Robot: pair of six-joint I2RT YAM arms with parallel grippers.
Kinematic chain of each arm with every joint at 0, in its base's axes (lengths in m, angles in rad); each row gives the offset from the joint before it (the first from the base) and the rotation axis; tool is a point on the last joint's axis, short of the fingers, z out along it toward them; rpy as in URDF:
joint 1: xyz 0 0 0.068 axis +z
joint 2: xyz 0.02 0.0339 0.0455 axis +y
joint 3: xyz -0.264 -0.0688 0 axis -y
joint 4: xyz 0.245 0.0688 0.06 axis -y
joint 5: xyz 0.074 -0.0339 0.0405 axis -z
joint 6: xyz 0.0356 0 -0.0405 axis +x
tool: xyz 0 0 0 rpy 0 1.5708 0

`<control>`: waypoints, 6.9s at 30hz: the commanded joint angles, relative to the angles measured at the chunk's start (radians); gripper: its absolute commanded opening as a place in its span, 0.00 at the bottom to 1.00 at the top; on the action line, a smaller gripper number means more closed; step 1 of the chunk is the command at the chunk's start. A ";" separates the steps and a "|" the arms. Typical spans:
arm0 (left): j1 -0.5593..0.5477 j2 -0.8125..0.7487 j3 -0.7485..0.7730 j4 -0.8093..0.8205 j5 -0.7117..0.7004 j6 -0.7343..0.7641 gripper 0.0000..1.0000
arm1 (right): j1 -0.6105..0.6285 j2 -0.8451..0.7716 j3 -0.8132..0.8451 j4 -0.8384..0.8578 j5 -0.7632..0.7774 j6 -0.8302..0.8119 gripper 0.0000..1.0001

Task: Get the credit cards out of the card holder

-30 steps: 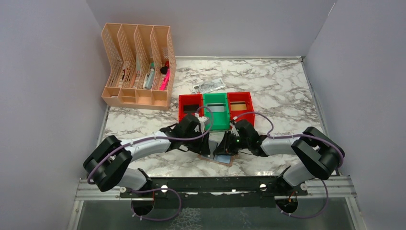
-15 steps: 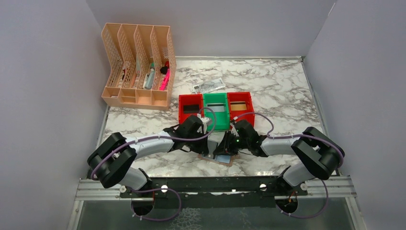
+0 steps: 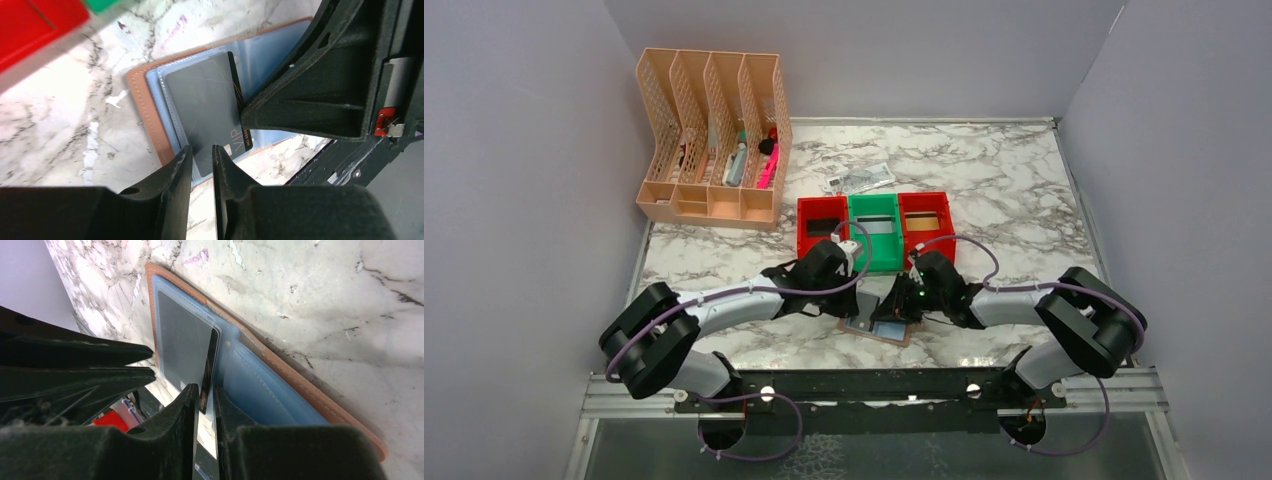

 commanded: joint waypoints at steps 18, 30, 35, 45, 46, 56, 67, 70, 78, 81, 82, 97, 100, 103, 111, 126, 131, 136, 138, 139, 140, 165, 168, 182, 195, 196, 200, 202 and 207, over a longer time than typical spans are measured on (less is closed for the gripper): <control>-0.004 0.066 0.015 0.018 -0.051 -0.053 0.26 | 0.001 0.020 0.003 -0.040 0.052 -0.010 0.24; -0.010 0.086 -0.004 0.026 -0.006 -0.054 0.23 | 0.001 0.032 -0.012 0.036 0.018 0.021 0.24; -0.011 0.077 -0.012 0.027 0.001 -0.056 0.21 | 0.000 0.054 -0.017 0.092 -0.011 0.051 0.23; -0.013 0.076 -0.020 0.028 0.020 -0.056 0.19 | -0.005 0.089 -0.047 0.230 -0.063 0.106 0.17; -0.013 0.076 -0.020 0.027 0.022 -0.055 0.19 | -0.005 0.090 -0.048 0.239 -0.065 0.108 0.16; -0.014 0.046 -0.037 0.023 -0.007 -0.061 0.18 | -0.012 0.026 -0.088 0.253 -0.038 0.126 0.01; -0.015 0.056 -0.043 0.024 -0.047 -0.069 0.18 | -0.015 -0.076 -0.137 0.089 0.002 0.087 0.01; -0.015 0.058 -0.043 0.024 -0.046 -0.068 0.18 | -0.015 -0.099 -0.141 0.049 0.014 0.078 0.01; -0.015 0.012 -0.032 0.028 -0.028 -0.072 0.21 | -0.017 -0.124 -0.135 0.025 0.041 0.083 0.02; -0.016 -0.032 -0.017 0.037 -0.033 -0.077 0.27 | -0.017 -0.098 -0.119 0.023 0.044 0.078 0.02; -0.016 -0.046 -0.013 0.042 -0.038 -0.078 0.29 | -0.017 -0.092 -0.115 0.020 0.048 0.076 0.02; -0.030 0.065 -0.036 0.119 0.056 -0.099 0.35 | -0.017 -0.070 -0.104 0.015 0.050 0.069 0.02; -0.032 0.103 -0.035 0.079 0.016 -0.107 0.32 | -0.017 -0.070 -0.104 0.013 0.050 0.069 0.02; -0.037 0.112 -0.028 0.048 -0.023 -0.114 0.29 | -0.017 -0.072 -0.105 0.016 0.051 0.074 0.03; -0.050 0.118 0.000 0.010 -0.046 -0.098 0.26 | -0.017 -0.049 -0.125 0.104 0.050 0.130 0.17; -0.057 0.104 0.009 -0.018 -0.083 -0.092 0.24 | -0.017 -0.075 -0.169 0.119 0.081 0.155 0.06; -0.058 0.120 0.016 -0.019 -0.083 -0.094 0.24 | -0.017 -0.154 -0.170 0.021 0.077 0.111 0.05; -0.058 0.126 0.024 -0.019 -0.075 -0.091 0.24 | -0.019 -0.178 -0.201 0.011 0.088 0.126 0.07; -0.059 0.126 0.027 -0.018 -0.071 -0.092 0.24 | -0.018 -0.175 -0.205 0.015 0.089 0.137 0.11; -0.059 0.127 0.026 -0.017 -0.069 -0.093 0.24 | -0.018 -0.171 -0.206 0.021 0.088 0.141 0.14; -0.060 0.128 0.027 -0.019 -0.069 -0.092 0.24 | -0.018 -0.168 -0.205 0.027 0.088 0.147 0.17; -0.074 0.101 0.027 -0.041 -0.104 -0.077 0.24 | -0.018 -0.222 -0.318 0.169 0.139 0.247 0.01; -0.074 0.081 0.027 -0.049 -0.125 -0.079 0.27 | -0.018 -0.325 -0.324 0.060 0.177 0.231 0.01; -0.074 -0.045 0.051 -0.095 -0.213 -0.087 0.36 | -0.019 -0.752 -0.329 -0.180 0.275 0.091 0.01; -0.072 -0.298 0.118 -0.329 -0.550 -0.003 0.87 | -0.019 -0.815 -0.332 -0.074 0.206 -0.022 0.01; -0.072 -0.321 0.121 -0.343 -0.577 0.002 0.92 | -0.018 -0.818 -0.333 -0.061 0.202 -0.033 0.01; -0.048 -0.399 0.092 -0.357 -0.652 0.051 0.99 | -0.018 -0.825 -0.308 -0.054 0.197 -0.087 0.01; -0.006 -0.416 0.085 -0.373 -0.655 0.076 0.99 | -0.018 -0.824 -0.285 -0.060 0.189 -0.129 0.01; 0.207 -0.454 0.077 -0.395 -0.539 0.130 0.99 | -0.019 -0.820 -0.225 -0.082 0.185 -0.210 0.01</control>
